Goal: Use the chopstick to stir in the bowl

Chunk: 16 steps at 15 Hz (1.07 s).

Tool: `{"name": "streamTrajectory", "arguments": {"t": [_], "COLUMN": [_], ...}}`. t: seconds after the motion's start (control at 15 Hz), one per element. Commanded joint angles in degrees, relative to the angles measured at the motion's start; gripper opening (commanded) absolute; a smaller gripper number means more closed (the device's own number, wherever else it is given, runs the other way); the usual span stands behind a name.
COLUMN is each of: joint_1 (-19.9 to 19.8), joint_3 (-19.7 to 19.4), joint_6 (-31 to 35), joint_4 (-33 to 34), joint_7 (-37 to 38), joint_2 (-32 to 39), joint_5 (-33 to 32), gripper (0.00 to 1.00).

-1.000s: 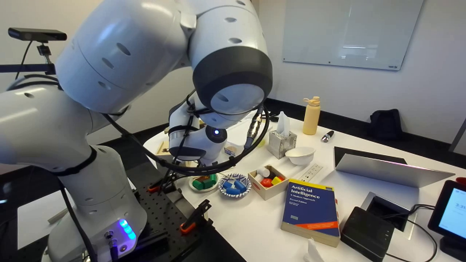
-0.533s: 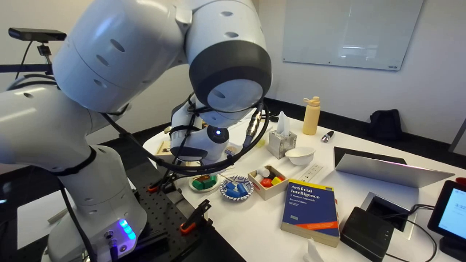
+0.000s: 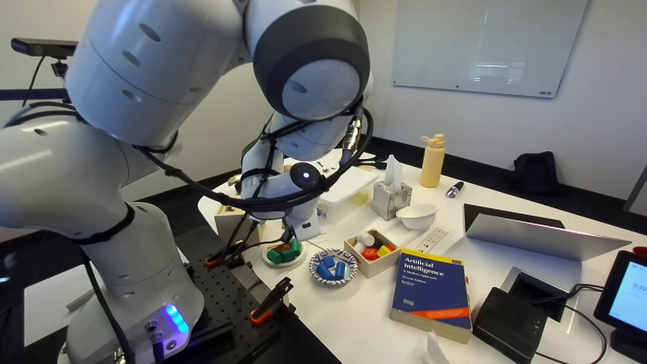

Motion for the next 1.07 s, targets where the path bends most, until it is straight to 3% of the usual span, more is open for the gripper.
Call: {"name": "streamTrajectory", "arguments": {"t": [0.0,0.33,0.6,1.0], "joint_1": [-0.6,-0.1,0.3,1.3], "joint_3": [1.7,1.1,0.1,0.3], "joint_6": [-0.2,-0.3,-0.4,-0.4], "joint_4": [-0.3,0.0,0.0,-1.4], "joint_7": [-0.2,-2.6,-3.5,0.3], "joint_2": [1.8,9.6,14.0,6.0], "joint_5": [-2.7,-7.9,-7.7,-1.3], "gripper": [0.01,0.01,0.01,0.01]}}
